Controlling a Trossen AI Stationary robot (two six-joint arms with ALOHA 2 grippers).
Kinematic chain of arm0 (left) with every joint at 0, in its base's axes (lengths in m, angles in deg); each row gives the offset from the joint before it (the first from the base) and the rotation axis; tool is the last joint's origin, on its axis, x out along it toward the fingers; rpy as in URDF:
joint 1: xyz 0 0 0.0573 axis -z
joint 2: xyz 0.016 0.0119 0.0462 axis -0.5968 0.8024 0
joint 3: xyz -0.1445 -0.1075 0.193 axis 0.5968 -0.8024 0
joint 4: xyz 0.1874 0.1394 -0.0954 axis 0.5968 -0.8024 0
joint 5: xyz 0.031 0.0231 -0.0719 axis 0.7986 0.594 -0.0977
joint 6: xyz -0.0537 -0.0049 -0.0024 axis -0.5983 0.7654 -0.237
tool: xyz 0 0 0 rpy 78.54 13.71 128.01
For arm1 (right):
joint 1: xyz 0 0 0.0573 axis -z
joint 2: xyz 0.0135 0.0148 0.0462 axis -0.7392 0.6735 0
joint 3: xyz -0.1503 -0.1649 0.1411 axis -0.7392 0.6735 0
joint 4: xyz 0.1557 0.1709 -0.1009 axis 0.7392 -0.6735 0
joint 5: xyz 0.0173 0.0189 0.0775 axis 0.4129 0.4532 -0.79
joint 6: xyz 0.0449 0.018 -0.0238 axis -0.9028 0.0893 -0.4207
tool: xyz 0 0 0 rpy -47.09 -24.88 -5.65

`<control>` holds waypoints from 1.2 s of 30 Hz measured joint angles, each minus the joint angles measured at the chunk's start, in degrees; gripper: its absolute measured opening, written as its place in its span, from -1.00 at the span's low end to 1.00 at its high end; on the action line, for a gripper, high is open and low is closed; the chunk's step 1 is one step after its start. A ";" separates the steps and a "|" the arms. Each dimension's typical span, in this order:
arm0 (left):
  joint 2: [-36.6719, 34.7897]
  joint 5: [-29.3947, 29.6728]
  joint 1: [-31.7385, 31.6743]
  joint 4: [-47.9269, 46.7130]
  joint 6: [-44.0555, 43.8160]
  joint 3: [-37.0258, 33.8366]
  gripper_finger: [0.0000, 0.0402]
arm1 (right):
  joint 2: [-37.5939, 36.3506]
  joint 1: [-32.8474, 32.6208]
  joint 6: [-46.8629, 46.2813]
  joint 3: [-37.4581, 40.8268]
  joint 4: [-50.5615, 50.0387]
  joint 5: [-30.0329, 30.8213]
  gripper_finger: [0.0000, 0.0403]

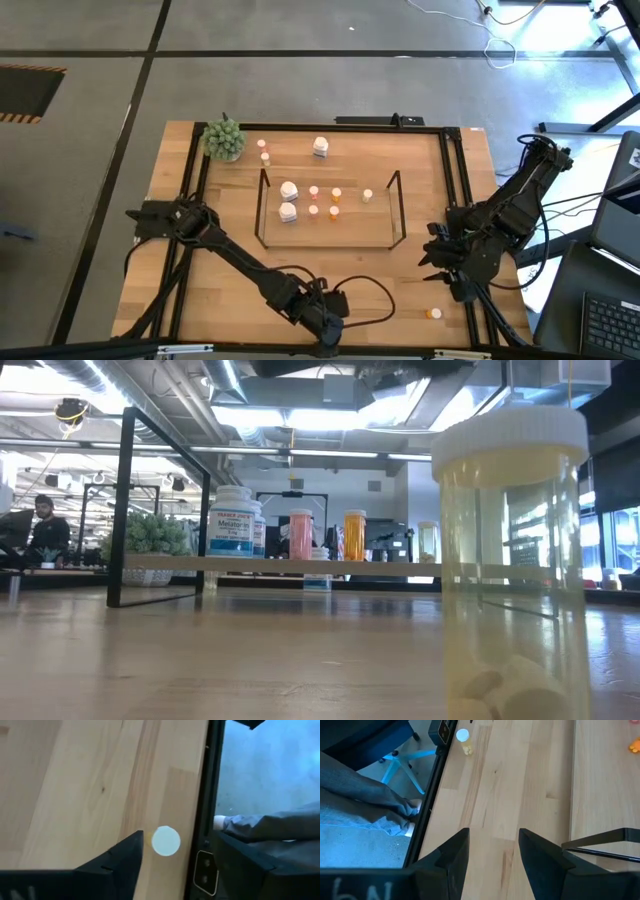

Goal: Pick and place medicine bottles onto shelf by color
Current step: Put the bottom yellow pill bottle on the shelf aligned with the other yellow pill bottle

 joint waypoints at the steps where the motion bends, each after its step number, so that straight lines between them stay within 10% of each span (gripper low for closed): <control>1: 0.00 0.02 0.00 -0.07 0.02 0.00 0.18 | 0.00 0.00 0.00 0.00 0.00 0.00 -0.14; 36: 4.55 -8.04 -2.14 -0.57 4.96 -0.02 0.43 | -0.02 0.00 0.01 0.00 0.42 0.00 -0.14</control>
